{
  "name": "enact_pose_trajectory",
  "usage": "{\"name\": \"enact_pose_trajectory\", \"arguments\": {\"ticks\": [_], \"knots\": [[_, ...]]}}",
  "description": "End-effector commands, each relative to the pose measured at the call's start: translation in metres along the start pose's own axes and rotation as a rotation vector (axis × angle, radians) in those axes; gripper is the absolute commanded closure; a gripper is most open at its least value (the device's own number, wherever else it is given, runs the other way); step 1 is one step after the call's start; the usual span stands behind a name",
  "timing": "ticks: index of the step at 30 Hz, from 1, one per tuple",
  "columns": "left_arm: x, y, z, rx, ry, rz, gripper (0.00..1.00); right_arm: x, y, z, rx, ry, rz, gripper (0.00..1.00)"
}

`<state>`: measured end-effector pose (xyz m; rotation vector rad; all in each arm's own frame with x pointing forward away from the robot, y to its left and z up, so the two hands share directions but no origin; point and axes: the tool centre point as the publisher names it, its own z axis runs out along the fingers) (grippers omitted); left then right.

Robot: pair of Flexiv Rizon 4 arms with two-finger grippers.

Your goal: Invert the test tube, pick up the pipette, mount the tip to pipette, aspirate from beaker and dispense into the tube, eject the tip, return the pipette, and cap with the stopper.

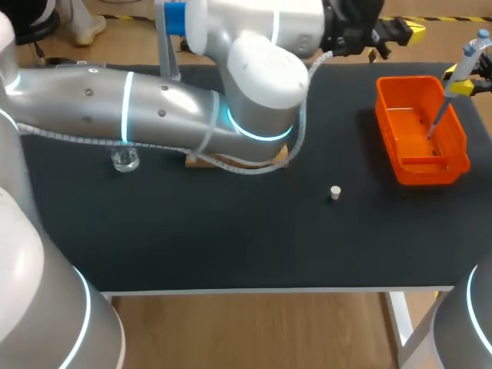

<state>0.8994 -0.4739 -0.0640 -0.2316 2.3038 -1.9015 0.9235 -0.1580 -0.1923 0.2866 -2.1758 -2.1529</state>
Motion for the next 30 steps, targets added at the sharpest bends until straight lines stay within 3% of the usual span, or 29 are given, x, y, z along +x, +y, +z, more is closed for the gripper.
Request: {"name": "enact_pose_trajectory", "arguments": {"ticks": [1,15,30], "knots": [[0.001,0.004,0.031,0.055,-0.014,0.009,1.00,-0.002,-0.001,-0.003,0.000,0.007,0.000,1.00],[0.000,0.001,0.069,0.118,-0.025,0.028,1.00,-0.002,-0.001,-0.003,0.000,0.007,0.000,1.00],[0.002,0.002,0.099,0.150,0.017,0.010,1.00,-0.002,-0.001,-0.003,0.000,0.007,0.000,1.00]]}}
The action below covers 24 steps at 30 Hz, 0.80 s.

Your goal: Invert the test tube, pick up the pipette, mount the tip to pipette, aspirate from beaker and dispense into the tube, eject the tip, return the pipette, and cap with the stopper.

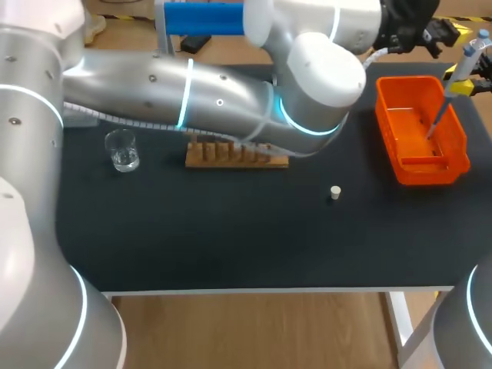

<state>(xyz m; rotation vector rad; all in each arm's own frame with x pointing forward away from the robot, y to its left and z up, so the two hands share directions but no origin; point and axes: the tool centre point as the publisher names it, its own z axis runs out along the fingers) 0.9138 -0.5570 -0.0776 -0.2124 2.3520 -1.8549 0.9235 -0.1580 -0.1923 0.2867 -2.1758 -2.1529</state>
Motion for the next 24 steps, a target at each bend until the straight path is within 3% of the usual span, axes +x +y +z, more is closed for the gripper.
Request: {"name": "enact_pose_trajectory", "arguments": {"ticks": [1,24], "knots": [[-0.002,0.004,0.015,0.193,0.005,0.001,1.00,-0.002,-0.001,-0.003,0.000,0.007,0.000,1.00],[-0.001,0.019,0.020,0.179,0.029,-0.004,1.00,-0.002,-0.001,-0.003,0.000,0.007,0.000,1.00]]}}
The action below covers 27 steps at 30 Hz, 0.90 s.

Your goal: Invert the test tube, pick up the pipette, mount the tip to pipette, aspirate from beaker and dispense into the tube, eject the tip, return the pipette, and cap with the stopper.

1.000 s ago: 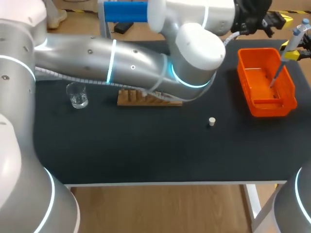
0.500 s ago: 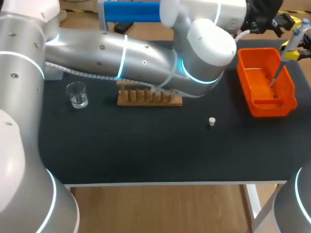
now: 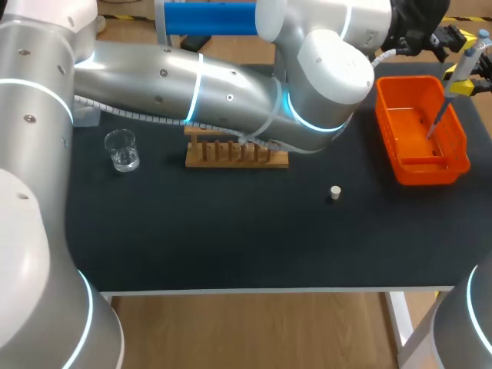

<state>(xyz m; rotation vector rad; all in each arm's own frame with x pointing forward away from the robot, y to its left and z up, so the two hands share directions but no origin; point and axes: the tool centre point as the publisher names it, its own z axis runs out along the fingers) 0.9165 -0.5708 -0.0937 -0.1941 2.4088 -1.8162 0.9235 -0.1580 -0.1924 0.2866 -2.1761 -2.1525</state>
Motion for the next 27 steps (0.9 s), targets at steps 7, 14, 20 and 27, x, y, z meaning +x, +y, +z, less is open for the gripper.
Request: {"name": "enact_pose_trajectory", "arguments": {"ticks": [7,14,20,27], "knots": [[-0.0016,0.0112,0.0032,0.217,0.005,-0.014,1.00,-0.0016,-0.0007,-0.0026,-0.001,0.007,-0.001,1.00],[-0.0020,0.0140,0.0041,0.212,0.005,-0.019,1.00,-0.0016,-0.0007,-0.0026,-0.001,0.007,-0.001,1.00],[-0.0021,0.0153,0.0045,0.214,0.007,-0.022,1.00,-0.0016,-0.0007,-0.0026,-0.001,0.007,-0.001,1.00],[-0.0025,0.0166,0.0049,0.212,0.010,-0.025,1.00,-0.0016,-0.0007,-0.0026,-0.001,0.007,-0.001,1.00]]}}
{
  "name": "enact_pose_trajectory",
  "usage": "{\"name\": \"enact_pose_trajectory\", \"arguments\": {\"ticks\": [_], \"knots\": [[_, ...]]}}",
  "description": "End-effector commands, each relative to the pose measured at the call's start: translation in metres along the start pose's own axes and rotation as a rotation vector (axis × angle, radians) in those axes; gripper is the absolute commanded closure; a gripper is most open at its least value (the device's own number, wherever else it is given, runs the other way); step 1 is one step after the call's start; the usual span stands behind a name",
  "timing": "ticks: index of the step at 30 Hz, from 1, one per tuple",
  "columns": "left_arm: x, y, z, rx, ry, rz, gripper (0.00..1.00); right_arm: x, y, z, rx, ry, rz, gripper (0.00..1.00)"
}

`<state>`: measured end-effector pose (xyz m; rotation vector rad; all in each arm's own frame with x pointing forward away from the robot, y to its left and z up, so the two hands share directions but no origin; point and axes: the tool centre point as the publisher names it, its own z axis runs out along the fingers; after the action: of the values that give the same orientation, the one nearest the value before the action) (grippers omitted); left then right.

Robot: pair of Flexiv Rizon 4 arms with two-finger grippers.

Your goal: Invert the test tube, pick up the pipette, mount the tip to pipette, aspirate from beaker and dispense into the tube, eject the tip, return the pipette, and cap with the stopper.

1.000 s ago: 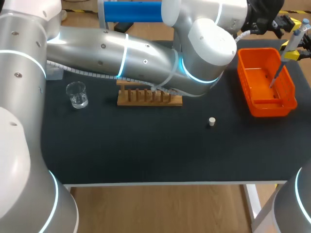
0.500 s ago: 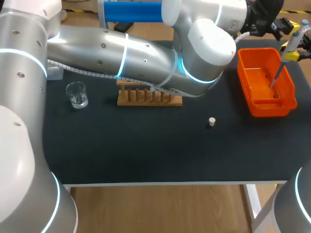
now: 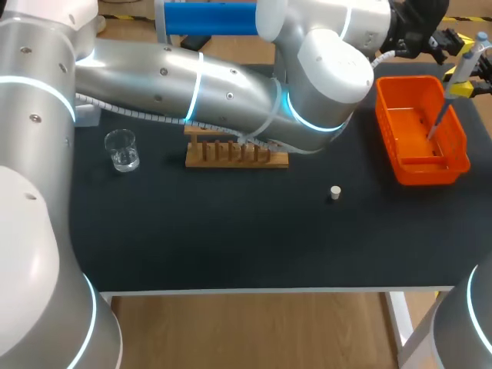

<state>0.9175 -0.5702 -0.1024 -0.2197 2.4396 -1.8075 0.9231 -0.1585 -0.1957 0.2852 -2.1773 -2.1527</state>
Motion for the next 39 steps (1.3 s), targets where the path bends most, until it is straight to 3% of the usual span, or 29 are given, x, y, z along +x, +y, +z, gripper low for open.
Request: {"name": "enact_pose_trajectory", "arguments": {"ticks": [1,39], "knots": [[-0.002,0.008,0.003,0.231,0.005,-0.001,1.00,-0.002,0.003,-0.002,-0.001,0.009,-0.001,1.00],[-0.003,0.020,0.009,0.226,0.024,-0.020,1.00,-0.002,0.003,-0.002,-0.001,0.009,-0.001,1.00]]}}
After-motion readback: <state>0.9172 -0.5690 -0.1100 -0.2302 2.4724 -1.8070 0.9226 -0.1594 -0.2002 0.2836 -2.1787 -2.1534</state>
